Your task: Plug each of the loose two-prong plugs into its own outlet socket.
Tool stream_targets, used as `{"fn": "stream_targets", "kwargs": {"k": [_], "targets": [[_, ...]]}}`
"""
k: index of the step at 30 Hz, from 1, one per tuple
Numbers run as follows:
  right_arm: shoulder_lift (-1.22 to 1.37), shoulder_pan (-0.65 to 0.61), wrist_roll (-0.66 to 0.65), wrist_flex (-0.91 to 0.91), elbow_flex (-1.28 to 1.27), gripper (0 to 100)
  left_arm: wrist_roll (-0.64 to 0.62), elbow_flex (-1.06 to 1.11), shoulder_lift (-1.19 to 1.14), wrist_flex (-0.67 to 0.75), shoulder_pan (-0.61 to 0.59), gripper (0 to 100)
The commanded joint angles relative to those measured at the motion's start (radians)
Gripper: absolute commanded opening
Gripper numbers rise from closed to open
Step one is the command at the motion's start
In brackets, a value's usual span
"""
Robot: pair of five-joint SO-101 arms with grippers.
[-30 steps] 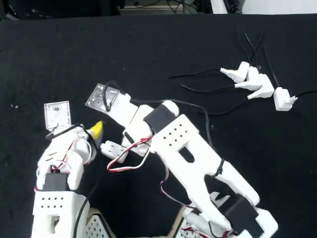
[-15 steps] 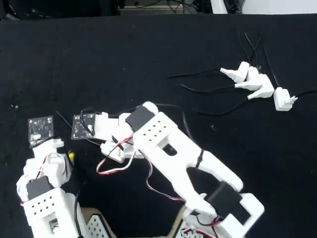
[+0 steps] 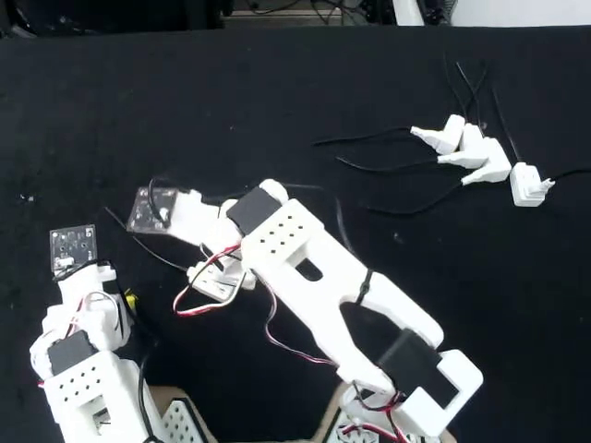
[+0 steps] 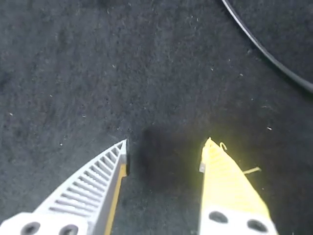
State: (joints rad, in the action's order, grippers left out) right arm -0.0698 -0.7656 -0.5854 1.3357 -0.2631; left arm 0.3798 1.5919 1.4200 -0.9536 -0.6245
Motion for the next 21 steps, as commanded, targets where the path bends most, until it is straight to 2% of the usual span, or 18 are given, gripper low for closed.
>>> {"fn": "stream_targets", "kwargs": {"k": [1, 8, 10, 16, 21], "targets": [[0.001, 0.044, 0.180, -0.002, 0.061, 1.1, 0.006, -0.007, 0.009, -0.002, -0.005, 25], [-0.005, 0.060, 0.525, -0.074, -0.028, 1.1, 0.006, -0.007, 0.009, -0.002, -0.005, 25], [-0.005, 0.061, 0.577, -0.074, -0.033, 1.1, 0.006, -0.007, 0.009, -0.002, -0.005, 25], [-0.019, 0.074, 0.511, -0.069, -0.038, 1.1, 0.006, -0.005, 0.009, -0.002, -0.005, 25], [-0.153, 0.158, 0.414, -0.064, -0.153, 1.1, 0.006, -0.005, 0.009, -0.002, -0.005, 25]]}}
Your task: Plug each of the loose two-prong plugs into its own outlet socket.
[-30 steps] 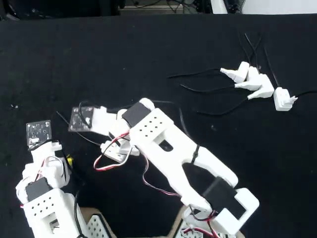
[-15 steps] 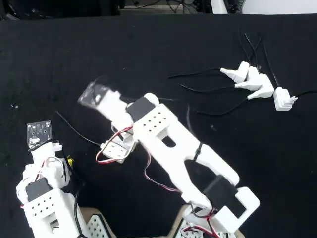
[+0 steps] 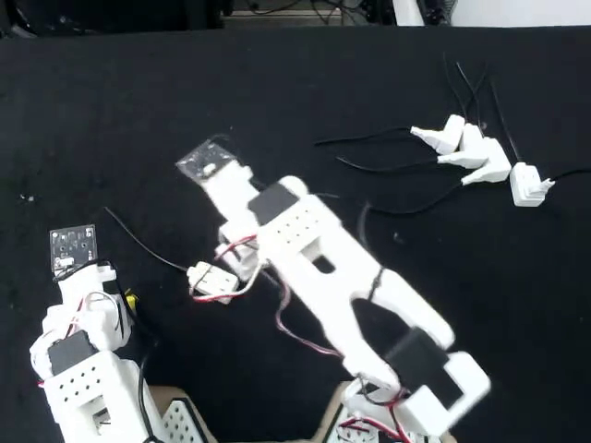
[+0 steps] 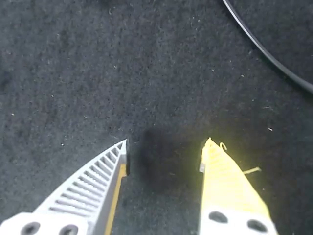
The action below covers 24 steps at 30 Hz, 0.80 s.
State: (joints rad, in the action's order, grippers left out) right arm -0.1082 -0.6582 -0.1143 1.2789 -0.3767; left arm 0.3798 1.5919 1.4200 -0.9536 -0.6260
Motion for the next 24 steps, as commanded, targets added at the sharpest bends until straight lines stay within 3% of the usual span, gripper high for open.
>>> {"fn": "stream_targets", "kwargs": {"k": [1, 8, 14, 19, 24], "targets": [[-0.154, 0.063, -0.075, 0.000, -0.074, 1.1, 0.006, -0.005, 0.009, -0.002, -0.004, 25], [-0.357, 0.097, -0.302, -0.032, -0.325, 1.1, 0.006, 0.001, 0.009, 0.000, -0.004, 25], [-0.349, 0.100, -0.258, -0.172, -0.455, 1.8, 0.006, 0.001, 0.009, 0.000, -0.004, 25], [-0.268, 0.101, -0.253, -0.186, -0.415, 16.6, 0.006, 0.002, 0.009, 0.000, -0.004, 25], [-0.245, 0.222, -0.387, -0.186, -0.348, 19.0, 0.008, 0.002, 0.009, 0.000, -0.008, 25]]}}
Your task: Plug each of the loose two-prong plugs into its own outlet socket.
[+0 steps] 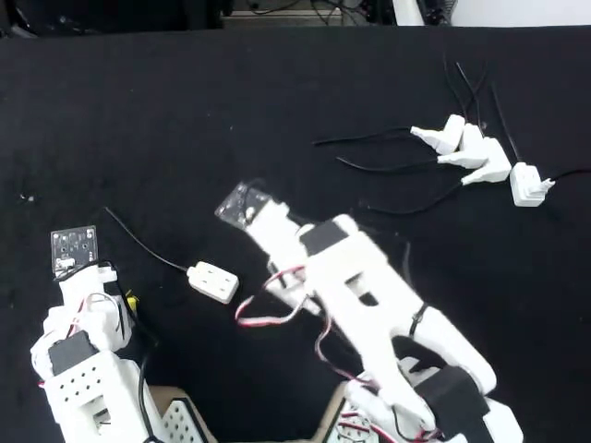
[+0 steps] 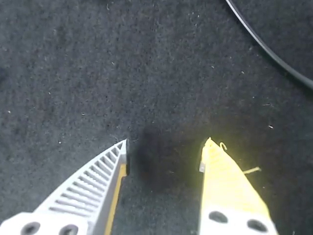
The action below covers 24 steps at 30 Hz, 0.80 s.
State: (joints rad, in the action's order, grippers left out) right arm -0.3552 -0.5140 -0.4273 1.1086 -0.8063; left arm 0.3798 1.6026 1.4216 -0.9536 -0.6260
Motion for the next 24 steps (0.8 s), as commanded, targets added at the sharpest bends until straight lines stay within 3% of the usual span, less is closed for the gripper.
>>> {"fn": "stream_targets", "kwargs": {"k": [1, 4, 6, 19, 24], "targets": [[0.002, 0.107, -0.118, -0.011, 0.091, 18.8, 0.008, -0.008, 0.008, 0.000, -0.010, 25], [0.001, 0.149, -0.301, 0.031, 0.071, 18.8, 0.008, -0.008, 0.008, -0.002, -0.010, 25], [0.001, 0.124, -0.356, 0.075, 0.038, 18.8, 0.008, -0.008, 0.008, -0.002, -0.010, 25], [0.001, -0.048, -0.239, 0.035, -0.127, 18.7, 0.008, -0.007, 0.008, -0.002, -0.005, 25], [0.001, -0.015, -0.241, -0.063, -0.206, 18.7, 0.008, -0.007, 0.008, -0.002, -0.004, 25]]}}
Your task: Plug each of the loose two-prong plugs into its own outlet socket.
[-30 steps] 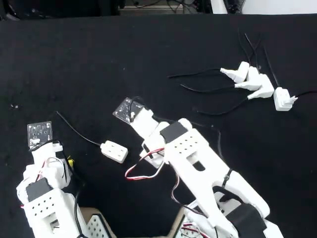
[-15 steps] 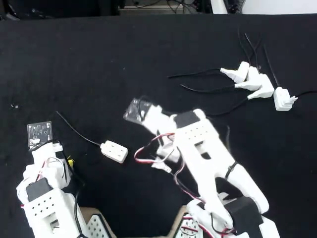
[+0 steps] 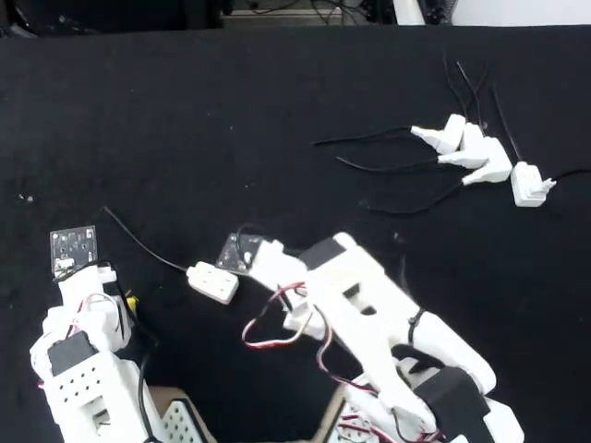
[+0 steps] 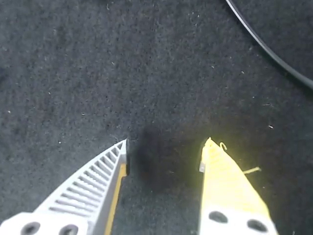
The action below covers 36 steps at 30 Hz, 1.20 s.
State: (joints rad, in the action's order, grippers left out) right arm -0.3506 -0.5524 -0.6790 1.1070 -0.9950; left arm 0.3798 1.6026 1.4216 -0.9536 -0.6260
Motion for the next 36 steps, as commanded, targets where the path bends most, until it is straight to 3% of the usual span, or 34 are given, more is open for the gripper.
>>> {"fn": "stream_targets", "kwargs": {"k": [1, 7, 11, 22, 30, 36], "targets": [[-0.004, 0.043, 0.006, -0.087, -0.030, 18.7, 0.008, -0.010, 0.008, -0.002, -0.004, 25], [0.002, 0.107, 0.003, -0.196, -0.093, 18.0, 0.008, -0.008, 0.008, -0.002, -0.004, 25], [-0.002, 0.110, 0.003, -0.229, -0.117, 1.1, 0.008, -0.008, 0.008, -0.002, -0.004, 25], [-0.076, 0.112, 0.040, -0.292, 0.059, 1.0, 0.008, -0.008, 0.008, -0.002, -0.004, 25], [0.096, 0.080, 0.146, -0.433, 0.081, 1.2, 0.008, -0.008, 0.008, -0.002, -0.004, 25], [0.200, 0.095, 0.183, -0.333, 0.174, 14.1, 0.008, -0.008, 0.008, -0.002, -0.004, 25]]}}
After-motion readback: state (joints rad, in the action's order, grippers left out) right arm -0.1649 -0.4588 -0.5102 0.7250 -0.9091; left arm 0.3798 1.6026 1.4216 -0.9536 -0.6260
